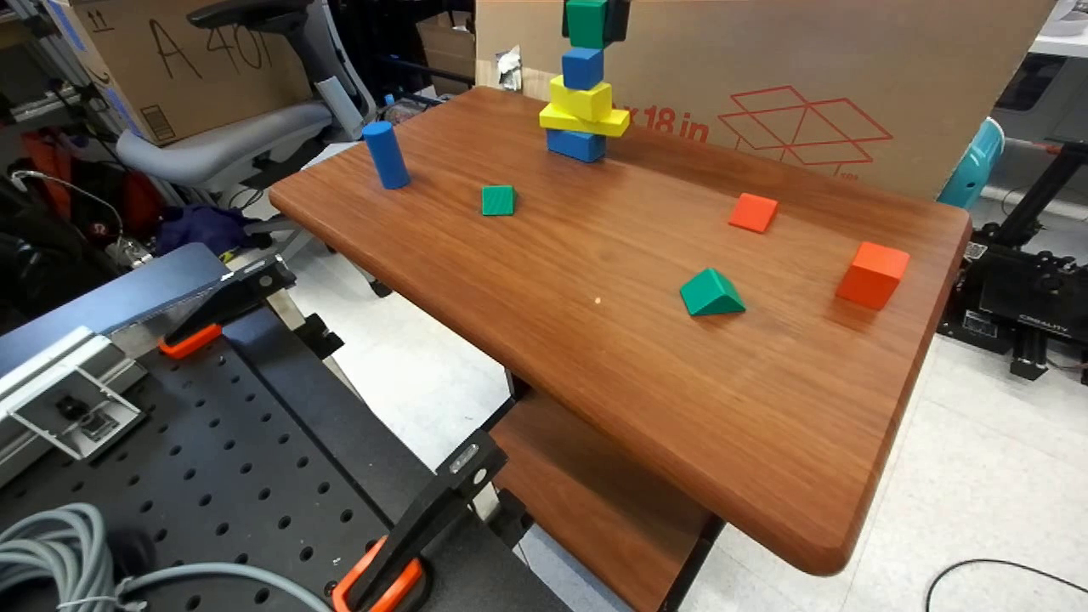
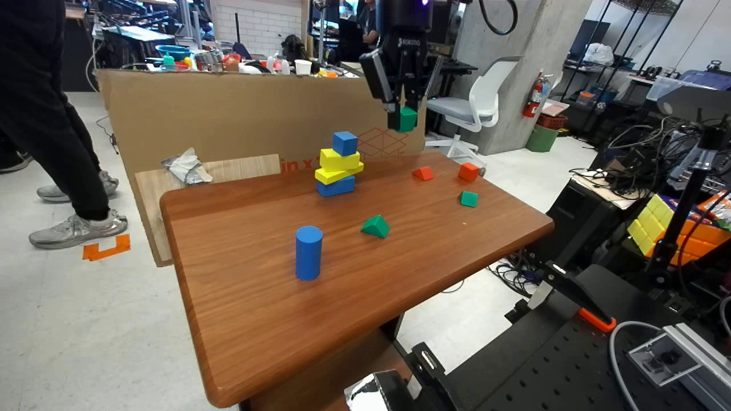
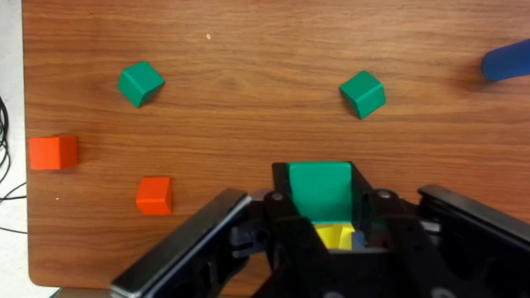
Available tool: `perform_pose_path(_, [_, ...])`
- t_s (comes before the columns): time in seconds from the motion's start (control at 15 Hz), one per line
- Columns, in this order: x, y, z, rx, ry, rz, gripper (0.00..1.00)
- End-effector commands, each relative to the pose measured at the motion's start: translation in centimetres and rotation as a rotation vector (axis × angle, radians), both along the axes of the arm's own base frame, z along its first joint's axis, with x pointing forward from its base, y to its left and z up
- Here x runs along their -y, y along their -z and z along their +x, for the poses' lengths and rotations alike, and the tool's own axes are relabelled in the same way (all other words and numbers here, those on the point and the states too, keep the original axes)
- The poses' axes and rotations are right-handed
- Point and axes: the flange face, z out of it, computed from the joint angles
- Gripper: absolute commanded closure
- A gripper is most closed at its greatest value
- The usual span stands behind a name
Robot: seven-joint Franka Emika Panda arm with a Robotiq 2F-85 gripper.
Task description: Move the cube to the cube
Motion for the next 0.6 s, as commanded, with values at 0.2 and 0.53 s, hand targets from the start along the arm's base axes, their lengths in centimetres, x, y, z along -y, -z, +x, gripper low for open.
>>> perform_pose_path(0.2, [0.3,5.1,-1.1,-0.096,-0.066,0.001,0.92])
perform_pose_path(0.53, [1.3,9.0,-1.2,-0.136,-0.064,-0.025,0.92])
